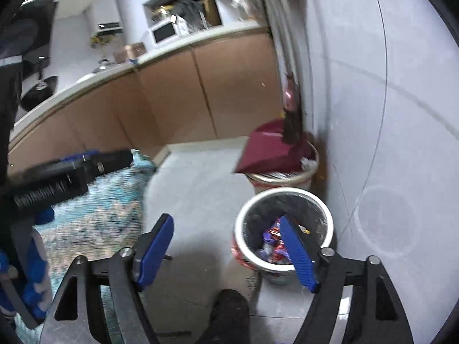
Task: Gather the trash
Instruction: 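Move both open tools back over the blanket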
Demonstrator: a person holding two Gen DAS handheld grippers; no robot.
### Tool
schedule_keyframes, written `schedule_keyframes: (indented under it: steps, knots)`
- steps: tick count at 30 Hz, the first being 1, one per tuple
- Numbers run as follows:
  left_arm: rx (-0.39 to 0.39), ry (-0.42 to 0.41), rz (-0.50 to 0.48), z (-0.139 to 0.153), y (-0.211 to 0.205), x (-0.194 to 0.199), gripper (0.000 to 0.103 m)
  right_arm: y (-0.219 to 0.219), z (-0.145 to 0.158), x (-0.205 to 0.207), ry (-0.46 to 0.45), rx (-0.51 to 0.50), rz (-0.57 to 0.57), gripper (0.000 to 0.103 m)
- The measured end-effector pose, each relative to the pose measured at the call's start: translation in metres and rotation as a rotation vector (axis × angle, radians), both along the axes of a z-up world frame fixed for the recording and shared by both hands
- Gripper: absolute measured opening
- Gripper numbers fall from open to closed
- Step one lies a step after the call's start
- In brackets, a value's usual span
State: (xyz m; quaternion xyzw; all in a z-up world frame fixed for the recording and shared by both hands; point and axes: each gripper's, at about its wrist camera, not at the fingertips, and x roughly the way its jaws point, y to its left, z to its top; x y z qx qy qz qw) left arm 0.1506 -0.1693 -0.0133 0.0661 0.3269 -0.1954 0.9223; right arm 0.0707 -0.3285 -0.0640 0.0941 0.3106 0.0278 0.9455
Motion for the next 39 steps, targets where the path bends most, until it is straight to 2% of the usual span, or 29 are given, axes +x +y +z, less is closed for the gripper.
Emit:
schedule_keyframes:
  steps: [4, 6, 9, 18, 23, 30, 39]
  knots:
    - [0.019, -0.070, 0.063, 0.013, 0.039, -0.041, 0.072, 0.031, 0.022, -0.023, -0.046, -0.038, 0.038, 0.091]
    - [0.018, -0.098, 0.096, 0.022, 0.058, -0.060, 0.072, 0.045, 0.032, -0.034, -0.074, -0.050, 0.048, 0.100]
    - [0.001, -0.140, 0.140, 0.032, 0.081, -0.086, 0.072, 0.060, 0.045, -0.047, -0.109, -0.068, 0.054, 0.103]
    - [-0.014, -0.269, 0.241, 0.059, 0.127, -0.143, 0.072, 0.092, 0.068, -0.079, -0.175, -0.130, 0.079, 0.103]
    - [-0.032, -0.305, 0.290, 0.067, 0.147, -0.162, 0.072, 0.103, 0.073, -0.092, -0.203, -0.146, 0.094, 0.103]
    - [-0.029, -0.356, 0.349, 0.074, 0.161, -0.180, 0.081, 0.116, 0.082, -0.105, -0.237, -0.164, 0.113, 0.103]
    - [-0.030, -0.370, 0.354, 0.074, 0.167, -0.191, 0.082, 0.123, 0.088, -0.116, -0.268, -0.177, 0.130, 0.103]
